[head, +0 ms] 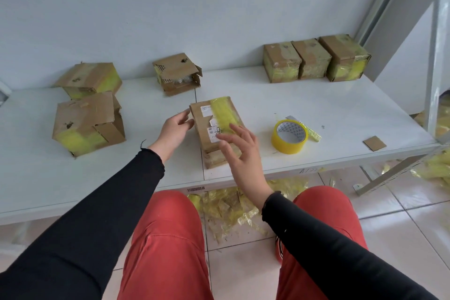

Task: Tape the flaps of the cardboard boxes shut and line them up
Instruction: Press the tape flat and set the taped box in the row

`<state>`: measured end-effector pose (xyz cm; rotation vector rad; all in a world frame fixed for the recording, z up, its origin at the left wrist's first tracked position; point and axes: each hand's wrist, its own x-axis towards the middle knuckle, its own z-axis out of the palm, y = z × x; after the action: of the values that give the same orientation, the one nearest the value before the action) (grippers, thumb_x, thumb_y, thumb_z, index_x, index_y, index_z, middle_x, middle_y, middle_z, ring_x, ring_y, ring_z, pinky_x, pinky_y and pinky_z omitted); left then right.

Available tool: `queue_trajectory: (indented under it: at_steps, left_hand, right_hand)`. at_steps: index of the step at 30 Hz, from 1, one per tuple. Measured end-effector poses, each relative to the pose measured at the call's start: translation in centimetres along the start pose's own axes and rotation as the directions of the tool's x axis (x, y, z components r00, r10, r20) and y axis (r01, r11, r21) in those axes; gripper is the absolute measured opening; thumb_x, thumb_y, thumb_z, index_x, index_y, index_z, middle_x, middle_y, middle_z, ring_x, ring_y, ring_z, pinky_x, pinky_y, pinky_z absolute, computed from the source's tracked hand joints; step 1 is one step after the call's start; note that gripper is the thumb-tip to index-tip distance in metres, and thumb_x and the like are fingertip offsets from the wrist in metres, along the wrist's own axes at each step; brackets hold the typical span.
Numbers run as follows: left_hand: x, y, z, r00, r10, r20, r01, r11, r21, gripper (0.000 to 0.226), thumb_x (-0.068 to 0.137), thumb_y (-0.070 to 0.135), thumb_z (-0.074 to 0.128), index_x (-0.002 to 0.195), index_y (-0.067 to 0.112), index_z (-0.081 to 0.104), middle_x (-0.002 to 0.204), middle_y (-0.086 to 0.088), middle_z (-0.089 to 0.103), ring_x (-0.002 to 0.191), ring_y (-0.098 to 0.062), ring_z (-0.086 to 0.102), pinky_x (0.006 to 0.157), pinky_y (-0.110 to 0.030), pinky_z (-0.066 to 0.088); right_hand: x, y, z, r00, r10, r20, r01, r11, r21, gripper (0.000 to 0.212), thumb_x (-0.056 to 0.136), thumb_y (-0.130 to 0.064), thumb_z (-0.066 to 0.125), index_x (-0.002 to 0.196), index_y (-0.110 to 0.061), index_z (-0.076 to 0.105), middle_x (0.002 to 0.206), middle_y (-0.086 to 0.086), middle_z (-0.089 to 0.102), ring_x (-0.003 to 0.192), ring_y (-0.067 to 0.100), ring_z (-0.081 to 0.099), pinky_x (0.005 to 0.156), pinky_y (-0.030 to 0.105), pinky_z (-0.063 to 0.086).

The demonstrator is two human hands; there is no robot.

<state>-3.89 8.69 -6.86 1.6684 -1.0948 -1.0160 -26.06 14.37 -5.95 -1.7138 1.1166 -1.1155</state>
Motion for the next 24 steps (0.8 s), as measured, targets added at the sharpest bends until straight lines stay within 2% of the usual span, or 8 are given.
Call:
queue_trajectory:
  at_steps: [2, 5, 7, 10, 15, 20, 22, 24]
  left_hand:
    - [-0.9, 0.2, 0.2, 0.998, -0.046, -0.040, 0.043, 0.997, -0.060, 0.052, 0.107, 0.022, 0.056, 0.157, 0.020, 0.043, 0.151, 0.002, 0.052, 0.135, -0.012, 0.052, 0.119, -0.039, 0.039]
    - [-3.0, 0.2, 0.7, 0.991, -0.097, -0.096, 0.073, 0.972, -0.225, 0.036, 0.108, 0.029, 0.052, 0.144, 0.024, 0.056, 0.147, 0.005, 0.056, 0.131, -0.012, 0.056, 0.109, -0.035, 0.049]
    - [-4.7, 0.4, 1.2, 0.991, -0.123, -0.052, 0.103, 0.953, -0.286, 0.020, 0.108, 0.036, 0.052, 0.124, 0.032, 0.064, 0.135, 0.010, 0.063, 0.128, -0.011, 0.058, 0.103, -0.034, 0.052]
    - [-6.2, 0.5, 1.9, 0.993, -0.114, 0.043, 0.121, 0.957, -0.264, 0.028, 0.107, 0.042, 0.051, 0.133, 0.036, 0.061, 0.133, 0.017, 0.065, 0.132, -0.005, 0.054, 0.105, -0.037, 0.049]
    - [-6.5, 1.2, 3.2, 0.984, -0.114, 0.135, 0.147, 0.952, -0.270, 0.045, 0.107, 0.044, 0.051, 0.151, 0.044, 0.045, 0.142, 0.021, 0.060, 0.136, -0.004, 0.050, 0.114, -0.045, 0.039]
    - [-6.0, 2.6, 4.3, 0.996, -0.012, 0.092, 0.036, 0.965, -0.259, 0.053, 0.102, 0.055, 0.054, 0.153, 0.050, 0.040, 0.143, 0.034, 0.052, 0.123, 0.022, 0.046, 0.119, -0.037, 0.026]
    - [-5.4, 4.1, 4.5, 0.995, 0.027, 0.096, 0.001, 0.961, -0.276, 0.055, 0.101, 0.060, 0.051, 0.154, 0.051, 0.038, 0.163, 0.021, 0.031, 0.147, 0.006, 0.027, 0.126, -0.047, 0.017]
    - [-4.6, 5.7, 5.0, 0.988, 0.112, 0.110, -0.062, 0.922, -0.382, 0.046, 0.106, 0.047, 0.050, 0.152, 0.045, 0.046, 0.165, 0.016, 0.030, 0.150, -0.003, 0.030, 0.124, -0.052, 0.029]
  right_hand:
    - [0.7, -0.2, -0.6, 0.999, 0.046, -0.026, -0.044, 0.996, 0.072, 0.021, 0.102, -0.033, 0.060, 0.119, -0.031, 0.073, 0.144, -0.012, 0.054, 0.140, 0.007, 0.040, 0.114, 0.031, 0.032]
    - [1.9, 0.2, -2.6, 0.975, 0.203, -0.089, -0.173, 0.949, 0.262, 0.024, 0.104, -0.025, 0.057, 0.125, -0.027, 0.069, 0.132, -0.013, 0.063, 0.121, -0.003, 0.056, 0.105, 0.024, 0.043]
    - [2.4, 0.7, -3.7, 0.942, 0.327, -0.074, -0.285, 0.897, 0.337, 0.027, 0.104, -0.022, 0.056, 0.129, -0.025, 0.067, 0.123, -0.016, 0.066, 0.104, -0.011, 0.061, 0.090, 0.013, 0.044]
    - [2.8, 1.6, -4.2, 0.900, 0.435, 0.020, -0.414, 0.842, 0.346, 0.034, 0.103, -0.027, 0.058, 0.137, -0.022, 0.061, 0.127, -0.016, 0.064, 0.109, -0.013, 0.058, 0.083, 0.011, 0.043]
    - [2.7, 1.8, -3.4, 0.882, 0.434, 0.184, -0.472, 0.809, 0.350, 0.037, 0.102, -0.029, 0.062, 0.138, -0.029, 0.056, 0.110, -0.017, 0.071, 0.096, -0.007, 0.067, 0.079, 0.013, 0.048]
    - [3.6, 1.5, -4.1, 0.914, 0.391, 0.110, -0.395, 0.795, 0.460, 0.037, 0.101, -0.017, 0.062, 0.138, -0.025, 0.056, 0.103, -0.010, 0.069, 0.096, 0.004, 0.064, 0.094, 0.025, 0.050]
    - [4.3, 1.1, -5.2, 0.911, 0.400, 0.099, -0.386, 0.747, 0.540, 0.034, 0.103, -0.018, 0.060, 0.135, -0.026, 0.059, 0.106, -0.008, 0.070, 0.100, 0.007, 0.066, 0.094, 0.027, 0.053]
    - [5.1, 0.6, -6.7, 0.898, 0.419, 0.131, -0.404, 0.672, 0.621, 0.033, 0.105, -0.023, 0.056, 0.137, -0.026, 0.059, 0.116, -0.004, 0.070, 0.105, 0.012, 0.066, 0.095, 0.032, 0.054]
